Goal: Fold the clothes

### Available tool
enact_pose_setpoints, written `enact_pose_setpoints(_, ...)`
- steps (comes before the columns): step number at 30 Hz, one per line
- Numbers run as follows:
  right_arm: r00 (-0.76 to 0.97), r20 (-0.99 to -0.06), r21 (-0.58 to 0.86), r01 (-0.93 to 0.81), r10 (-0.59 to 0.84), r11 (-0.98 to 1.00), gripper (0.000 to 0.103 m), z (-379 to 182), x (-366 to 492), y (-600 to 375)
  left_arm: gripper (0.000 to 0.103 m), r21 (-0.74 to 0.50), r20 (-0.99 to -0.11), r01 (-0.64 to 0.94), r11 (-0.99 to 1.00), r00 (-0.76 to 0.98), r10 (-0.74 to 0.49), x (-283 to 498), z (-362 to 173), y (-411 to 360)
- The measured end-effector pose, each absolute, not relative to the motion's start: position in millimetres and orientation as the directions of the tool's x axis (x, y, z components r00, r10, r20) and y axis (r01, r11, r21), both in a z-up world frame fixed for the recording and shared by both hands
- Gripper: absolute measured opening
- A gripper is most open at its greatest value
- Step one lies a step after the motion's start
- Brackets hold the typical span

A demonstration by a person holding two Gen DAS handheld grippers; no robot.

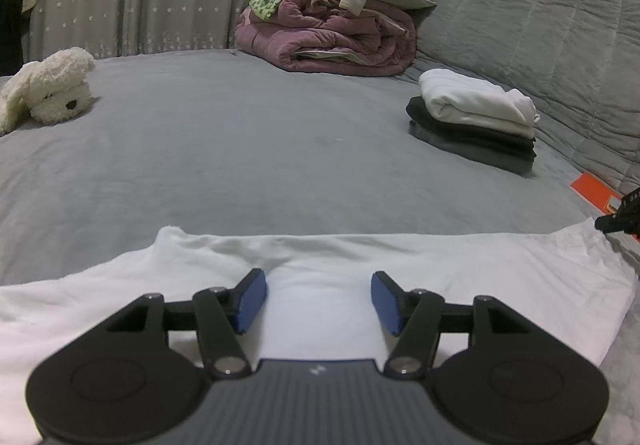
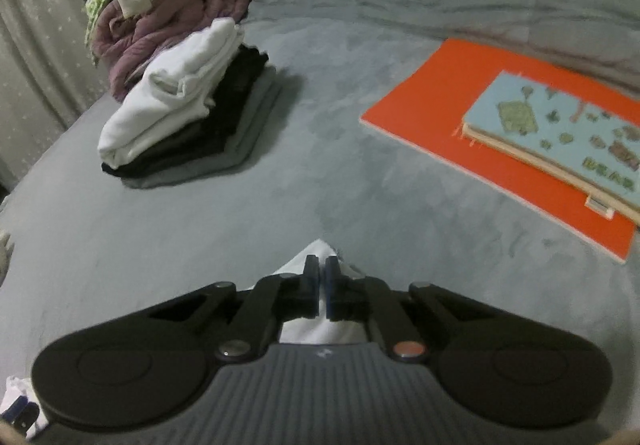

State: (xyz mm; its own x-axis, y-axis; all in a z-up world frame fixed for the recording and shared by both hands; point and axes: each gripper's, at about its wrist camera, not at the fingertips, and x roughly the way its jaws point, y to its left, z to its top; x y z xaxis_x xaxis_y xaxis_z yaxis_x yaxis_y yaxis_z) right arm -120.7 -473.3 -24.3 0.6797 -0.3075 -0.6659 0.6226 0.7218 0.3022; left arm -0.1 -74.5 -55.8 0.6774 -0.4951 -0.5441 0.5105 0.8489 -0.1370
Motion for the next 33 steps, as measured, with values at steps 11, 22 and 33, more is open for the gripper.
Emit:
enact_pose_setpoints(11,0.661,-0.654,0.196,0.618,-0.368,0.761,0.005,-36.8,-102.3,-472.3,0.06,-0.133,-0.544,0.511,0.849,0.678,-0.494,-0.6,-55.8,-74.8)
enact_pose_setpoints(22,0.7,-0.631,0.135,0.524,-0.335,0.841,0.022,-16.8,-113.7,-437.6,0.06,-0.073,-0.594,0.491,0.868,0.678,-0.433,4.4,-44.5,-75.1)
enact_pose_setpoints(33,0.625,-0.66,-0.044,0.523,-0.418,0.851,0.029,-38.3,-110.7,-438.0,0.06,-0.042,-0.619,0.426,0.904,0.699,-0.359,24.0,-41.9,-53.1)
